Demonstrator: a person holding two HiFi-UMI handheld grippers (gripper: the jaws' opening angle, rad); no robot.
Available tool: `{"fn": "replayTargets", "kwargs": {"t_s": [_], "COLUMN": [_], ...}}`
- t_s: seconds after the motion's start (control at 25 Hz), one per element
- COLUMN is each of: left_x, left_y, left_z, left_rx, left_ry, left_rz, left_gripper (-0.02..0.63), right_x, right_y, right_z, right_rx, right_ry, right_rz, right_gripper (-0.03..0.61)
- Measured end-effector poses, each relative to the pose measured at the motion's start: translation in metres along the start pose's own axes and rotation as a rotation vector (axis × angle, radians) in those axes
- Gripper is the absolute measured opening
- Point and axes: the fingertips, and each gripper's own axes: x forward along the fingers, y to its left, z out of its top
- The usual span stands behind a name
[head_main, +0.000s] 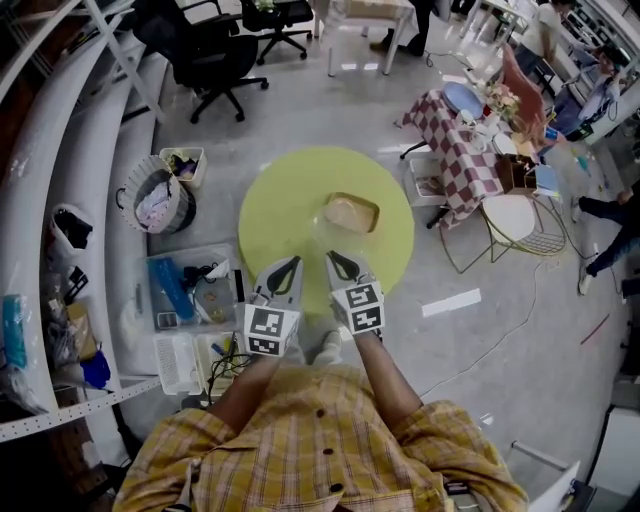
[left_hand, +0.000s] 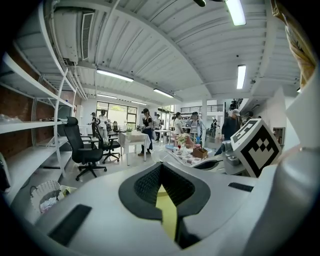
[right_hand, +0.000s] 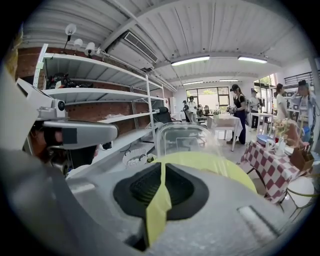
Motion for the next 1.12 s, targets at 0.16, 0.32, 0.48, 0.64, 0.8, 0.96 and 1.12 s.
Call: {"fn": "replayTargets", "kwargs": {"t_s": [0.16,0.32,0.48,0.64,0.8,0.96,1.12], "left_x": [-0.002,-0.005,-0.008,-0.012,-0.011,-0.01,-0.011], "left_y": [0.001,-0.001,0.0,0.004,0.002,0.001,0.003], "left_z": [0.007,0.016,0.022,0.031,0.037,0.041,0.045], "left_rx": [0.01,0.029,0.037,0.04,0.048,0.05,0.056], "left_ry": [-0.014,-0.02,-0.034,-0.058,-0.071,-0.095,-0.107], "left_rz": [-0.005,-0.018,-0.019,-0.013,-0.019,-0.015,-0.015], "left_gripper": [0.005,0.005,0.005,0.005,0.005,0.005,0.005], "right_x": [-0.005,-0.012,-0.021,-0.027,-0.033,-0.039,-0.044], "right_y": [0.002,0.001,0.002,0.006,0.007,0.008,0.007], "right_z": [0.012,0.025,0.039,0.054,0.065,0.069,0.079], "right_rx": [-0.004,-0.012,-0.019,-0.031,-0.045,-0.041,-0.046], "right_ry": [-0.024,-0.06,-0.1,-0.134,-0.158,-0.174,-0.2], "right_rz": [-0.004,-0.016,-0.028,-0.034,-0.039,-0.037,-0.046], "right_gripper": [0.021,0.021,0.021,0.021,0.021,0.021,0.021]}}
